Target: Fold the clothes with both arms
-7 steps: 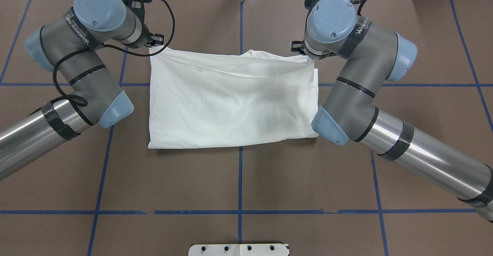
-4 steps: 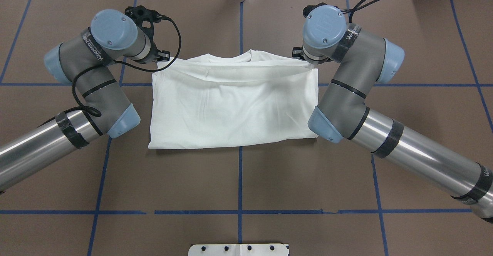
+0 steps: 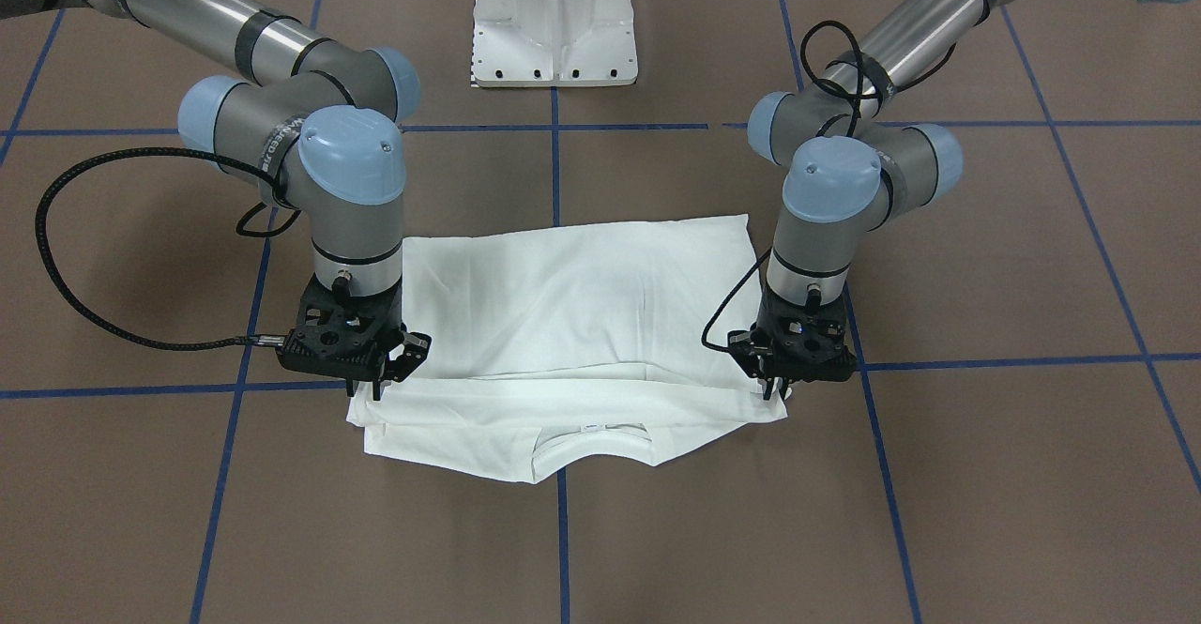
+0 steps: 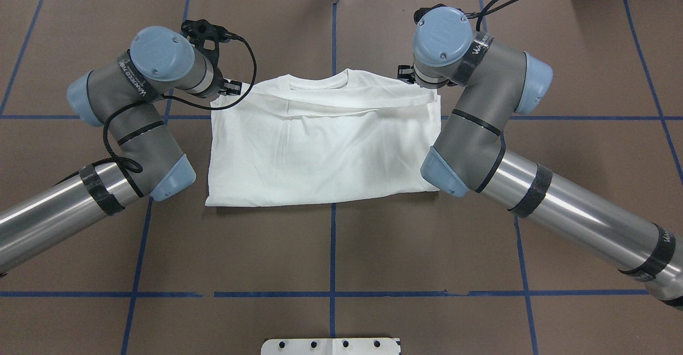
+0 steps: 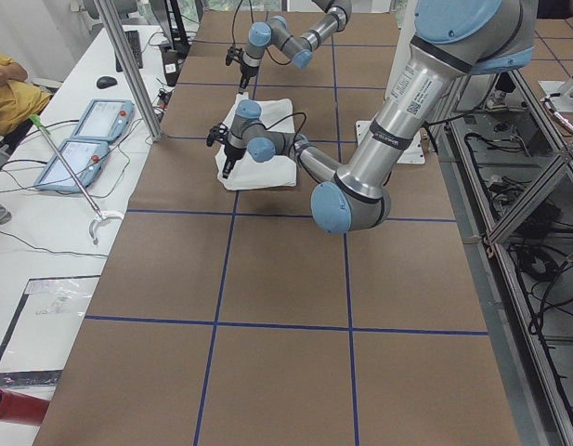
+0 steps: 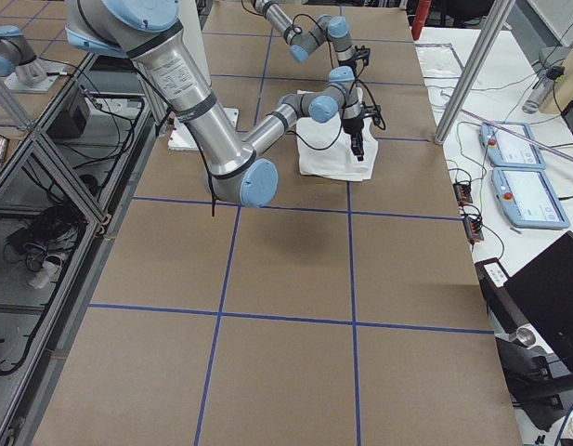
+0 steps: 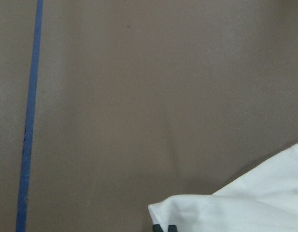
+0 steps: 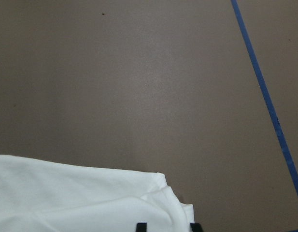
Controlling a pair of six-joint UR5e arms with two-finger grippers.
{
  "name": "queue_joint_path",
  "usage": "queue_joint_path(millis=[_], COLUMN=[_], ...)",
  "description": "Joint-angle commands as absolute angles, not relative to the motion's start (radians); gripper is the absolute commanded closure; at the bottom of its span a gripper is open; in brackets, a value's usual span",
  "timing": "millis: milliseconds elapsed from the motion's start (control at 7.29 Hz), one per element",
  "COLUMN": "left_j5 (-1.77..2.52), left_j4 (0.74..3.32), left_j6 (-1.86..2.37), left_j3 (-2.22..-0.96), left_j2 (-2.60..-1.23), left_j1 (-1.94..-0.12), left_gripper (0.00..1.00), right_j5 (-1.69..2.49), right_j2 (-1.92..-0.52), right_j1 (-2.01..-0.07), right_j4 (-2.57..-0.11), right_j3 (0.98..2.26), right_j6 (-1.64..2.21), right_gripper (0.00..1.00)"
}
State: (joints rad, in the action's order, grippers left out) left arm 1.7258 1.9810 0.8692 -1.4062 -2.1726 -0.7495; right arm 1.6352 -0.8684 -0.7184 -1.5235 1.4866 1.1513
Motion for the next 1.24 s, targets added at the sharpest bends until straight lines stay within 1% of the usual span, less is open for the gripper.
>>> queue_joint_path(millis=[0, 275, 412, 686, 1098], left_j5=[1.735, 1.824, 1.815, 1.738, 1.695], left_j4=[2.002, 2.002, 2.044, 2.089, 2.089], left_j6=[0.844, 0.865, 0.926, 1.055, 1.117], left_j3=[-1.562, -1.754, -1.810, -1.813, -1.807], left_j2=[-2.066, -1.915, -1.826, -1.815, -1.813], left_j1=[-0.749, -0.738, -0.682, -0.570, -0.482], left_gripper=[0.00, 0.00, 0.00, 0.00, 0.00], right_j5=[1.644, 1.644, 1.643, 1.641, 1.641], right_j2=[-0.885, -0.922, -0.925, -0.923, -0.925], right_j1=[-0.721, -0.719, -0.710, -0.701, -0.700], right_j4=[-1.523, -1.520, -1.520, -1.519, -1.519], right_j3=[1.540, 1.583, 1.585, 1.591, 1.592], right_j6=[1.140, 1.131, 1.131, 1.132, 1.132], right_gripper=[0.00, 0.00, 0.00, 0.00, 0.00])
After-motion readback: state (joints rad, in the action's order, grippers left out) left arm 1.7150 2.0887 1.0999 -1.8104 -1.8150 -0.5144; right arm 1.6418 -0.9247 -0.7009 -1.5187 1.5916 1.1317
